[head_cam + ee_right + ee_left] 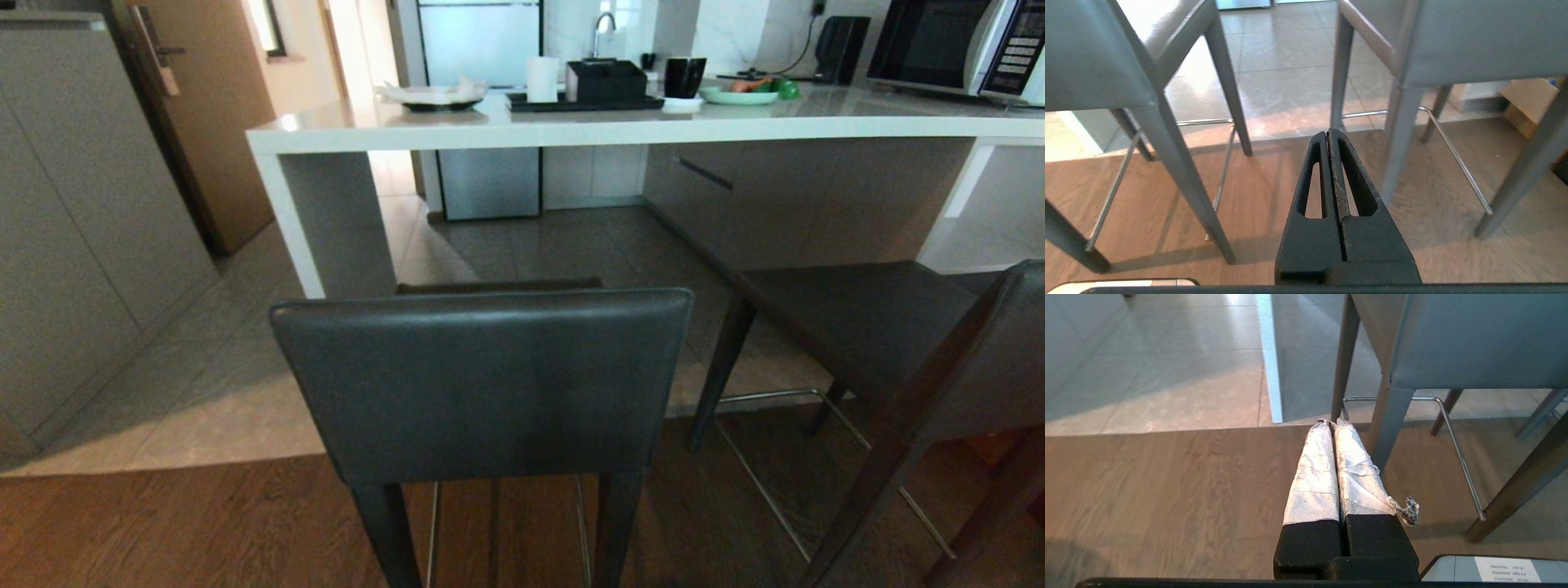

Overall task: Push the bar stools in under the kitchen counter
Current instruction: Push the gray chair back under the dining table

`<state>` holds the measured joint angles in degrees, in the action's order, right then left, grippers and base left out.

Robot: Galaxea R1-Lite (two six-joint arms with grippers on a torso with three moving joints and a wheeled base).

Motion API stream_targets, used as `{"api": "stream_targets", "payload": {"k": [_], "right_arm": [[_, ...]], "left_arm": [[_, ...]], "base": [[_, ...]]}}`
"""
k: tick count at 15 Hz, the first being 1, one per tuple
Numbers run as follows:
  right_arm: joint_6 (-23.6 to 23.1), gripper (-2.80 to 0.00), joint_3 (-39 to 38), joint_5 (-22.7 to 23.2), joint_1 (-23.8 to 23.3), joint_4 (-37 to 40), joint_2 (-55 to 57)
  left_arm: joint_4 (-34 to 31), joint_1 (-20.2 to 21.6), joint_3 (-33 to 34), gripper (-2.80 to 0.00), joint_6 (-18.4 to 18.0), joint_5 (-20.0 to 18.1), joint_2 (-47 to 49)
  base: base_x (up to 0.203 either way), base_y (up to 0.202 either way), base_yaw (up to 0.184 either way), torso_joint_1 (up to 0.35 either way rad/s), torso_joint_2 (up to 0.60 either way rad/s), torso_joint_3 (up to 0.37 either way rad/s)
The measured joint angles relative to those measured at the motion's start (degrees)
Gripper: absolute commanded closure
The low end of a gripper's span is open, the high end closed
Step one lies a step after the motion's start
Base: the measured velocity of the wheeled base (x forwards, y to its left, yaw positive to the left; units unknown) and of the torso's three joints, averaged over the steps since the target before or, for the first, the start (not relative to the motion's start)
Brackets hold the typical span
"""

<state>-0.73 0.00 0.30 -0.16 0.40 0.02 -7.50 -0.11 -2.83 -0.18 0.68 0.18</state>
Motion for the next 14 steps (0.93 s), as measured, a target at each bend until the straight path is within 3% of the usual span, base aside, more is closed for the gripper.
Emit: {"api": "stream_targets", "payload": {"k": [14], "right_arm": [[-0.04, 0.00, 0.00, 0.03, 0.00, 0.00, -0.02]], "left_arm": [[-0.05, 0.01, -0.01, 0.00, 0.09, 0.00, 0.00]], "base": [[0.000, -0.180, 0.003, 0.002, 0.00, 0.002]]}}
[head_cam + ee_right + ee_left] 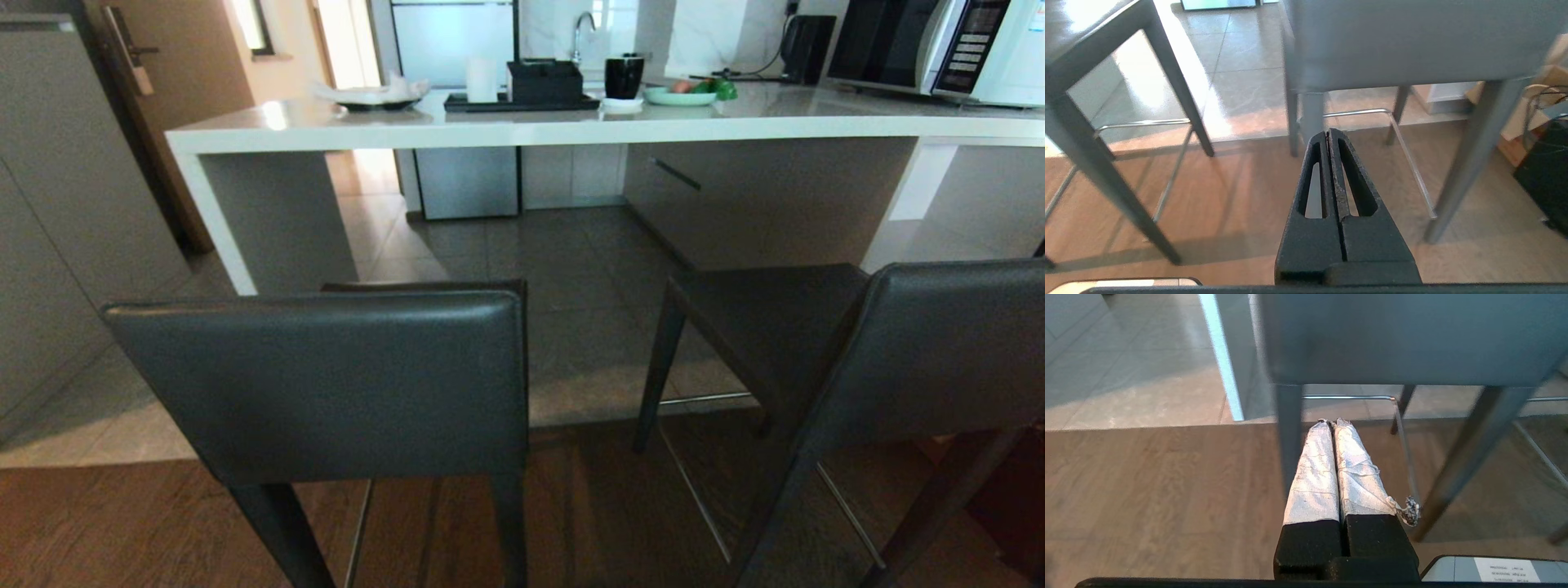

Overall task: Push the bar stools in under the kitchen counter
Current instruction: Push the gray chair back under the dining table

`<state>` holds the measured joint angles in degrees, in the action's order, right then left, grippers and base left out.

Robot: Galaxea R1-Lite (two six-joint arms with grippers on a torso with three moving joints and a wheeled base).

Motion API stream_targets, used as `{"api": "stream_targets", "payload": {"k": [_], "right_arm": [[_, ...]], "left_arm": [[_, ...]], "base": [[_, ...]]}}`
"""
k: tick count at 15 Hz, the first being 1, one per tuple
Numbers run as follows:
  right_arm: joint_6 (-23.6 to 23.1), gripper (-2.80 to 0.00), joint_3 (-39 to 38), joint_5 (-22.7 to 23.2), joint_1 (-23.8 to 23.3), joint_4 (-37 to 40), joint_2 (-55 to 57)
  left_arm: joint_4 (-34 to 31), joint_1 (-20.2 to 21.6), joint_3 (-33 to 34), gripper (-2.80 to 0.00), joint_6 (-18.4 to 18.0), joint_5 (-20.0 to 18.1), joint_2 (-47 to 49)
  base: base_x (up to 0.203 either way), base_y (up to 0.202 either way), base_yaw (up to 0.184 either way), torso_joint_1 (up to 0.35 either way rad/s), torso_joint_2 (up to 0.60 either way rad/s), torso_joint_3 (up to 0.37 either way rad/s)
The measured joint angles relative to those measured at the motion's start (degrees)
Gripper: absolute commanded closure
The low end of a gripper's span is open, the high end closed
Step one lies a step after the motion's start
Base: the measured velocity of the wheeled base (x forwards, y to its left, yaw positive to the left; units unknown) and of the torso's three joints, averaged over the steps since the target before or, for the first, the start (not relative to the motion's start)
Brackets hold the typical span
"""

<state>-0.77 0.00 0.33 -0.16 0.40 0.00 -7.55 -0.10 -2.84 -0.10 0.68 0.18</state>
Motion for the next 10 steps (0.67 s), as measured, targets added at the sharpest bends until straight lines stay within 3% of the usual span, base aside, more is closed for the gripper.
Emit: {"api": "stream_targets", "payload": {"k": [10], "right_arm": [[0.00, 0.00, 0.00, 0.00, -0.02, -0.02, 0.00]], "left_arm": [[0.00, 0.02, 0.00, 0.00, 0.02, 0.00, 0.00]], "base": [[0.000, -0.194, 0.002, 0.000, 0.00, 0.003]]}}
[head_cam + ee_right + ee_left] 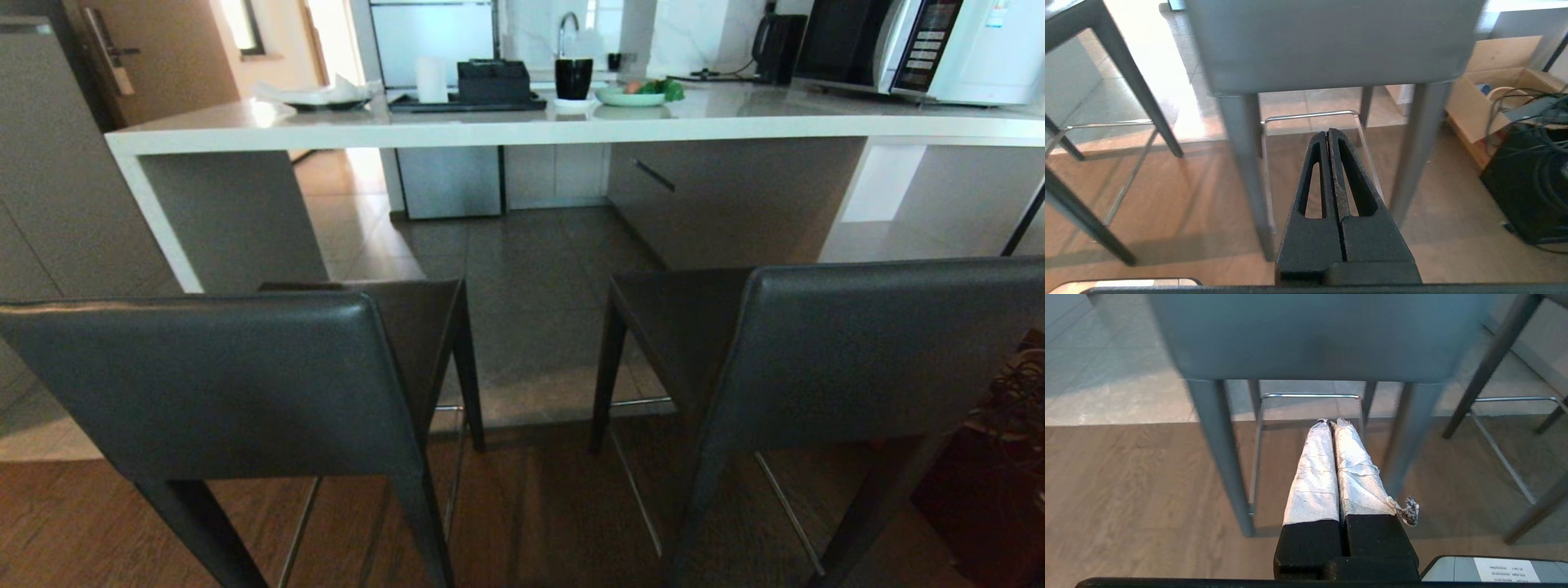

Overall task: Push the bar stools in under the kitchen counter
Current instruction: Push the gray chair back under the dining table

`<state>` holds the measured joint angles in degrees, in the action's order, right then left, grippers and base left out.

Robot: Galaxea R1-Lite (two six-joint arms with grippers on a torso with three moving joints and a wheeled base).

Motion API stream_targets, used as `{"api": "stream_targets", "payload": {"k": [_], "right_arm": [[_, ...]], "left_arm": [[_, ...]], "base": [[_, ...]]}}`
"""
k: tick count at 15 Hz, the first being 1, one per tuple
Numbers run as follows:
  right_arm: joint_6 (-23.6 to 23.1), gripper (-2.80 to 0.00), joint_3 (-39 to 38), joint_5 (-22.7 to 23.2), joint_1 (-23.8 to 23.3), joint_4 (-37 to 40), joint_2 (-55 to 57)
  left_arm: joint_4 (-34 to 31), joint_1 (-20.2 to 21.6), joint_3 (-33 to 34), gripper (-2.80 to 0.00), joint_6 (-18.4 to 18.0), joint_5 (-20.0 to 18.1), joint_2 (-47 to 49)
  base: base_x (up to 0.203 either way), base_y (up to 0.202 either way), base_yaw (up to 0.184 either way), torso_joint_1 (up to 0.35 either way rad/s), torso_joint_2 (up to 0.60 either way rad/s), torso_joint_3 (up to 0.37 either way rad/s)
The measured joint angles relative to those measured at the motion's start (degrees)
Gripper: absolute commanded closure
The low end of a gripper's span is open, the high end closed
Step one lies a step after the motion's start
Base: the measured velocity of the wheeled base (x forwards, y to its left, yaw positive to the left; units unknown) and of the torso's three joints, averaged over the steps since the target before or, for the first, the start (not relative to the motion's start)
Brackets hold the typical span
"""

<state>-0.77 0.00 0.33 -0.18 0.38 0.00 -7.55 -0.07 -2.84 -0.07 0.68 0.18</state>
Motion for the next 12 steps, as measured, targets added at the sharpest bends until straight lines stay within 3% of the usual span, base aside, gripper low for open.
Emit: {"api": "stream_targets", "payload": {"k": [12], "right_arm": [[0.04, 0.00, 0.00, -0.03, 0.00, 0.02, 0.00]], "left_arm": [[0.00, -0.02, 0.00, 0.00, -0.04, 0.00, 0.00]], "base": [[0.000, -0.187, 0.005, 0.003, 0.00, 0.002]]}}
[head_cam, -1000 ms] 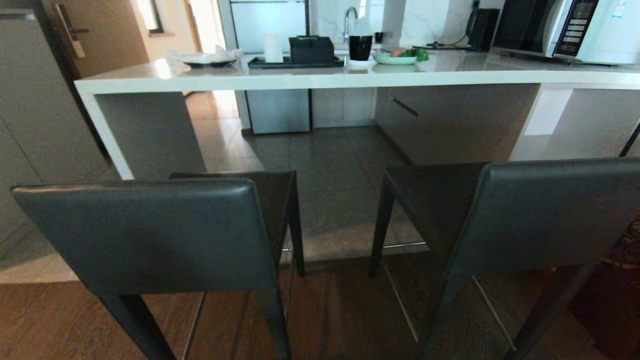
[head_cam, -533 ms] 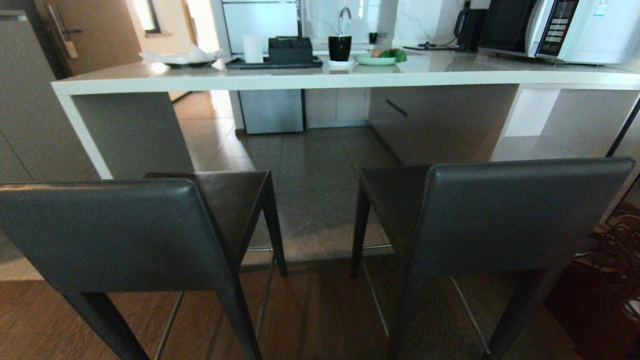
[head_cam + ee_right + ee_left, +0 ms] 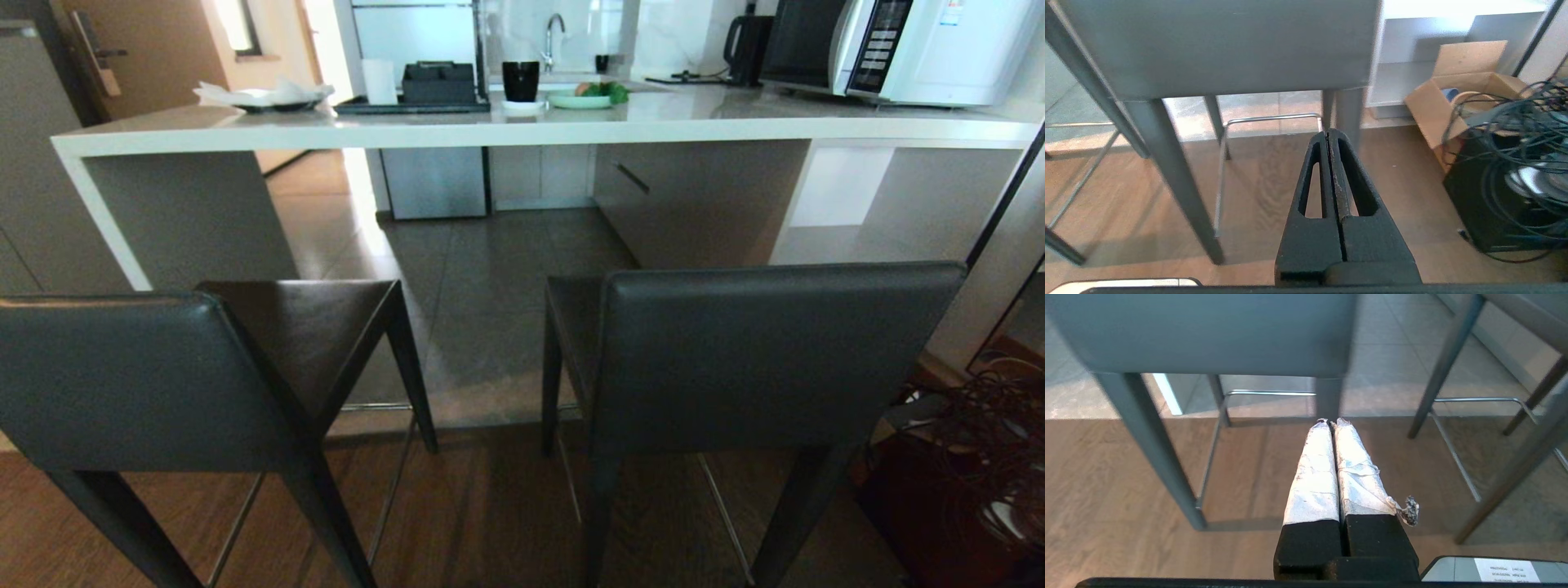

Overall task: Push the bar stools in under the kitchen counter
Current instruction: Push the gray chair back under the dining table

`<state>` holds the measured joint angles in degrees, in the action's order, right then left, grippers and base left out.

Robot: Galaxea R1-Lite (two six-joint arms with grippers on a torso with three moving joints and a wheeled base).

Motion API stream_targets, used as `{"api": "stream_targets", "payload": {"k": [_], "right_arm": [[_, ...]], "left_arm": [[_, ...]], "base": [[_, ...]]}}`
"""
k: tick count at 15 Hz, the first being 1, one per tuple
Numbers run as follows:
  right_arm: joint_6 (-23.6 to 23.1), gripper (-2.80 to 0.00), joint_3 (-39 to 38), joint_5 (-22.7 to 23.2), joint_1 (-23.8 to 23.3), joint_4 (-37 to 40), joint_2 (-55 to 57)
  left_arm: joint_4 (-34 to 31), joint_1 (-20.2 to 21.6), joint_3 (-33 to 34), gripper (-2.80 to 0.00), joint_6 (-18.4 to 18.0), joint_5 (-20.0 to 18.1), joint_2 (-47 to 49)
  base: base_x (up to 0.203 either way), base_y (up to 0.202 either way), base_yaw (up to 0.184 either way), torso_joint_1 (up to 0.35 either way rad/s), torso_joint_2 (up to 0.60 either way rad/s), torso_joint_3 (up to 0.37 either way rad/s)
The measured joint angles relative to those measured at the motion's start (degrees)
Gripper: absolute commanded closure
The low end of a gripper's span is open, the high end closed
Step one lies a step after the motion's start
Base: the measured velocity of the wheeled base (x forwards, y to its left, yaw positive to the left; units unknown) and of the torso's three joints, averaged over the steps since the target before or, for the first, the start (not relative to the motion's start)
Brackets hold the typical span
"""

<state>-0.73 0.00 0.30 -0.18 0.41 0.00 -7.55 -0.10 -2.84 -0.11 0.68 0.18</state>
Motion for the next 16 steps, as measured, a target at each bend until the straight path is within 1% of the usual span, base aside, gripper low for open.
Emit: {"api": "stream_targets", "payload": {"k": [13, 15, 16], "right_arm": [[-0.04, 0.00, 0.00, 0.03, 0.00, 0.00, 0.00], [-0.01, 0.00, 0.00, 0.03, 0.02, 0.00, 0.00], [-0.03, 0.00, 0.00, 0.01, 0.02, 0.01, 0.00]], "left_arm": [[0.02, 0.00, 0.00, 0.00, 0.04, 0.00, 0.00], [0.05, 0.02, 0.00, 0.00, 0.11, -0.01, 0.00], [0.04, 0.05, 0.00, 0.00, 0.13, -0.02, 0.00]], "base": [[0.000, -0.189, 0.002, 0.004, 0.00, 0.003], [0.000, -0.128, 0.004, 0.007, 0.00, 0.002], [0.000, 0.000, 0.000, 0.000, 0.00, 0.000]]}}
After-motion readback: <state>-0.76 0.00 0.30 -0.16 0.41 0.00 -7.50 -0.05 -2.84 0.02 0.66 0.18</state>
